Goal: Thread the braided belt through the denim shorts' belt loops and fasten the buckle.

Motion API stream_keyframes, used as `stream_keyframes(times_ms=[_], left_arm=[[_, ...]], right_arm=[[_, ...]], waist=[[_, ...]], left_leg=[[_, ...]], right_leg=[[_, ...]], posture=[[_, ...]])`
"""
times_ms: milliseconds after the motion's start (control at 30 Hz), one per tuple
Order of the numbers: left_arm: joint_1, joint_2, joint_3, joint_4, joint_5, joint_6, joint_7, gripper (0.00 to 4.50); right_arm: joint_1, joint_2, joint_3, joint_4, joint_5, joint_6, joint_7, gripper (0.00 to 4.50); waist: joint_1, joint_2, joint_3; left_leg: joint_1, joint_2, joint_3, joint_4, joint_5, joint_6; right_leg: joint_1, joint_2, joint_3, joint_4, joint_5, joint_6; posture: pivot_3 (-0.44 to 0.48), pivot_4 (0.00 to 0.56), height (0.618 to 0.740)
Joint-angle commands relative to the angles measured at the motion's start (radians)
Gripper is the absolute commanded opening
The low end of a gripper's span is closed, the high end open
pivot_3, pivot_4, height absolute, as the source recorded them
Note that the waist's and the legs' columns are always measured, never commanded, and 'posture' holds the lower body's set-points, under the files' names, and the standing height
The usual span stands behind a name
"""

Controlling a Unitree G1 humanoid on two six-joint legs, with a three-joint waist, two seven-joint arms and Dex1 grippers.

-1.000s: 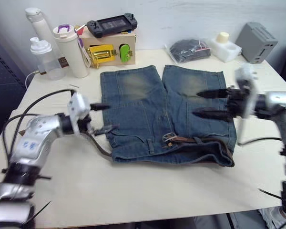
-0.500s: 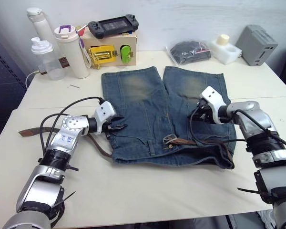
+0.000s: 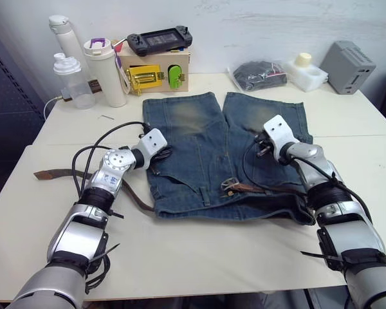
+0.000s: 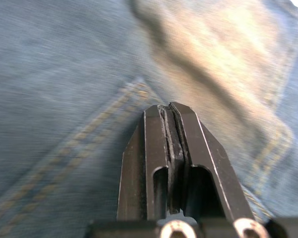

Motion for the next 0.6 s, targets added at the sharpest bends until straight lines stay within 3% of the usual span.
stream_keyframes(times_ms=[33,100,167,267,400,433,500,600], left_arm=[[0.047,-0.001,0.009,0.007,0.020,0.023,-0.003,0.72],[0.063,0.000,0.023,-0.026,0.010,0.029,-0.014,0.72],[0.115,0.014,0.058,-0.143,-0.025,0.054,-0.035,1.28],[0.189,0.026,0.134,-0.356,-0.103,0.158,-0.046,2.39],[0.281,0.034,0.293,-0.718,-0.222,0.411,0.053,4.24],[0.300,0.029,0.333,-0.799,-0.247,0.479,0.089,4.50],[0.336,0.003,0.408,-0.955,-0.301,0.608,0.168,4.50],[0.379,-0.034,0.496,-1.126,-0.342,0.757,0.285,4.50]], right_arm=[[0.001,0.003,-0.039,-0.024,-0.006,-0.013,-0.028,0.02],[0.005,0.003,-0.042,-0.038,-0.008,-0.007,-0.029,0.02],[0.027,0.005,-0.084,-0.120,0.032,0.015,-0.022,0.00],[0.073,0.001,-0.133,-0.282,0.087,0.057,0.013,1.00],[0.151,-0.002,-0.247,-0.561,0.254,0.199,0.097,2.95],[0.168,-0.009,-0.268,-0.621,0.291,0.227,0.120,3.50],[0.213,-0.022,-0.292,-0.748,0.374,0.249,0.195,4.45],[0.269,-0.037,-0.303,-0.887,0.479,0.280,0.294,4.45]], waist=[[-0.002,0.000,0.000],[-0.008,0.000,0.000],[-0.015,0.000,0.000],[-0.025,0.001,0.001],[-0.041,0.001,0.004],[-0.041,0.001,0.004],[-0.042,0.001,0.005],[-0.041,0.001,0.005]], left_leg=[[-0.001,0.000,0.000,0.000,0.000,0.000],[-0.002,-0.001,0.000,0.000,0.000,0.000],[-0.003,-0.001,-0.002,0.000,0.000,0.000],[-0.004,-0.001,-0.003,-0.002,0.000,0.000],[-0.006,-0.001,-0.006,-0.005,0.000,0.000],[-0.006,-0.001,-0.006,-0.005,0.000,0.000],[-0.005,-0.001,-0.008,-0.006,0.000,0.000],[-0.002,0.000,-0.008,-0.009,0.000,0.000]], right_leg=[[-0.001,0.000,0.000,0.001,0.000,0.000],[-0.004,0.000,0.002,0.002,0.000,0.000],[-0.004,0.000,0.001,0.003,0.000,0.000],[-0.006,0.000,0.001,0.002,0.000,0.000],[-0.006,0.002,0.001,-0.001,0.000,0.000],[-0.006,0.002,0.001,-0.002,0.000,0.000],[-0.005,0.004,0.001,-0.003,0.000,0.000],[-0.002,0.004,0.001,-0.006,0.000,0.000]], posture=[[0.000,0.150,0.646],[0.000,0.150,0.646],[0.000,0.150,0.646],[0.000,0.150,0.646],[0.000,0.150,0.646],[0.000,0.150,0.646],[0.000,0.150,0.646],[0.000,0.150,0.646]])
